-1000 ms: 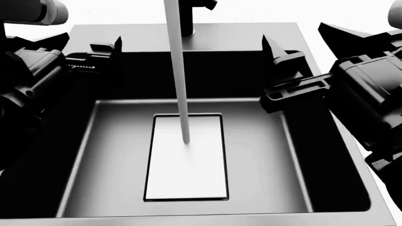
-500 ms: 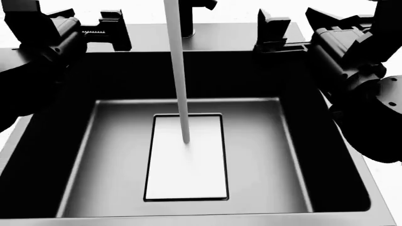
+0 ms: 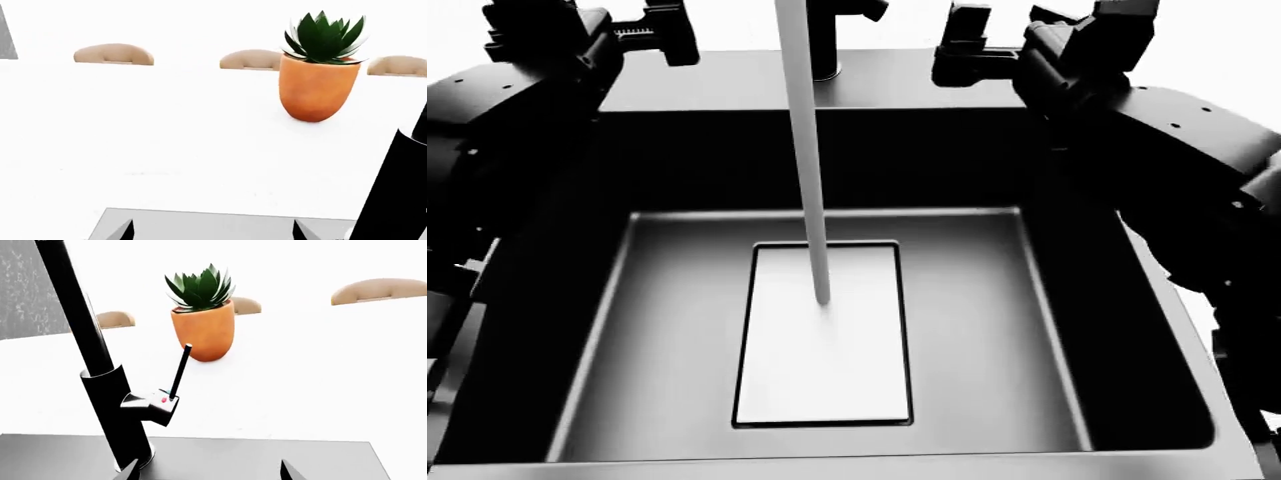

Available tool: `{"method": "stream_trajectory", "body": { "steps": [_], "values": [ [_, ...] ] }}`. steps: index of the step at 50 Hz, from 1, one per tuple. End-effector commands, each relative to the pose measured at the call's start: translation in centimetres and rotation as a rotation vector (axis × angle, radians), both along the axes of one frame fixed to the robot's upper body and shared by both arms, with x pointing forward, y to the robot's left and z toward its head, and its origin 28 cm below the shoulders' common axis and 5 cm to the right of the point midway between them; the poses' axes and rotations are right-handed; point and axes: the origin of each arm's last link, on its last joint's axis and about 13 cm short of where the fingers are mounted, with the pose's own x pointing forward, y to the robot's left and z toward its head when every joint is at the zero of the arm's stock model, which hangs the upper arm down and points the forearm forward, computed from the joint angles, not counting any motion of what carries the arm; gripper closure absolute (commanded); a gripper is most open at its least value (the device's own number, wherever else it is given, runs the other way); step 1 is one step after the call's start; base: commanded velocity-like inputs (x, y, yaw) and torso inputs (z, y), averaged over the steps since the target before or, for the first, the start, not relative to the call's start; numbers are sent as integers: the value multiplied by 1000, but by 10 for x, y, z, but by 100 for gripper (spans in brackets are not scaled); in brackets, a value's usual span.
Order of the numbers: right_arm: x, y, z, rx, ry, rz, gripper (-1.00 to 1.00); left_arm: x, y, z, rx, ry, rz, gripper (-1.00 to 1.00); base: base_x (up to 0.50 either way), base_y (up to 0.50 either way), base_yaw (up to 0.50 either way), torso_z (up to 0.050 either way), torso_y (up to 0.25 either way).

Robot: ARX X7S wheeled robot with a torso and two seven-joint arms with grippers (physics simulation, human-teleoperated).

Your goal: Pick the broccolis and asparaguss from the sink and place them in one bowl. Place the pear in the other bowl. Then turn off the sink faucet.

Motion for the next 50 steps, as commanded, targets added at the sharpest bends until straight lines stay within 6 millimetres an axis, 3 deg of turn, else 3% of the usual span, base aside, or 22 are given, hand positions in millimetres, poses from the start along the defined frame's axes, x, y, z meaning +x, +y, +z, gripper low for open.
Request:
{"method": "stream_trajectory", "body": {
  "steps": [1,10,26,34,50],
  "values": [
    [46,-3,4,-30,36,-31,-100,38,6,-7,25,58,91,-100,0,0,0,0,0],
    [80,2,16,-47,48,-12,-100,39,3,-7,35,73,82,-100,0,0,0,0,0],
    [81,12,21,-146,39,-86,-100,39,7,-13,37,91,59,-100,0,0,0,0,0],
    [81,14,15,-168,83,-102,-100,38,5,-7,76,94,52,-100,0,0,0,0,0],
    [80,7,24,-167,66,-139,-100,38,1,4,127,74,49,-100,91,-2,0,0,0]
  ]
}}
